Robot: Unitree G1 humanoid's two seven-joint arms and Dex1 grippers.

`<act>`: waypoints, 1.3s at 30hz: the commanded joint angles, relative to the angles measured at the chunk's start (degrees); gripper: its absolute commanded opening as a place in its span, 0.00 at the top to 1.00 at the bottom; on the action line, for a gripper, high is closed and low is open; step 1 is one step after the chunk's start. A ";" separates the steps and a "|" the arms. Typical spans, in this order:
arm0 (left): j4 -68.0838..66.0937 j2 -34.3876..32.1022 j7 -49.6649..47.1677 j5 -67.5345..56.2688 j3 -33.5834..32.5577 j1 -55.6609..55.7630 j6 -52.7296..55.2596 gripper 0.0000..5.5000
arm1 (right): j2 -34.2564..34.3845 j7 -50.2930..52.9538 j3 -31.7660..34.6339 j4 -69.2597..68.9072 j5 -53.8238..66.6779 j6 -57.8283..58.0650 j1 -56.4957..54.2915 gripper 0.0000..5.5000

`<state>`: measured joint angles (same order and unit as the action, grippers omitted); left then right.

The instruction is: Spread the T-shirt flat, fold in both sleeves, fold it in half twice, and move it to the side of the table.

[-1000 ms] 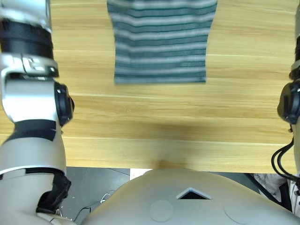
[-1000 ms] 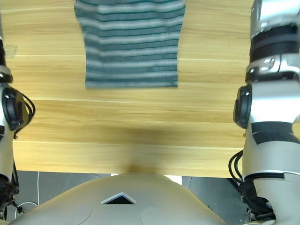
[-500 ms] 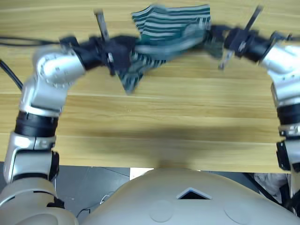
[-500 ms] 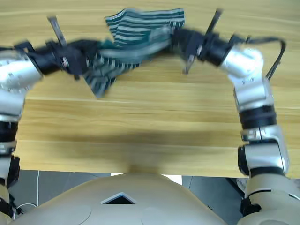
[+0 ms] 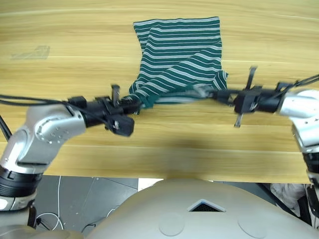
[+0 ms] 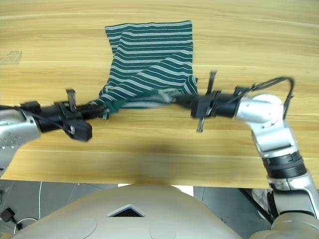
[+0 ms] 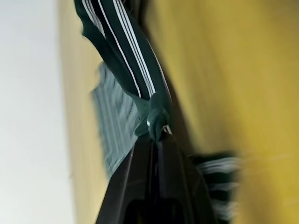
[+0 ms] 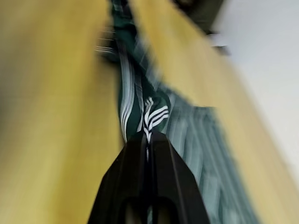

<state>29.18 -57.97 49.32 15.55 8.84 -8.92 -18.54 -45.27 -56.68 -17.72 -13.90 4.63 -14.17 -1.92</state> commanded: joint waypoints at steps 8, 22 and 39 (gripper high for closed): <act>0.84 2.16 1.86 7.54 8.65 -3.16 -2.79 0.66 | -2.42 -5.94 -4.99 -1.53 -1.44 1.12 7.92 1.00; 7.15 -0.02 8.26 -12.83 5.86 -12.52 7.39 0.26 | -9.06 -13.77 -2.87 -0.44 2.89 5.20 13.16 0.92; -0.97 10.34 -12.70 -14.42 -12.76 -9.79 13.57 0.02 | 1.45 -7.49 9.38 -6.69 26.93 19.18 9.45 0.54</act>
<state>31.03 -50.73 44.82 -7.39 -0.72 -20.33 -3.31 -46.63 -68.01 -10.60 -19.34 29.44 2.71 9.23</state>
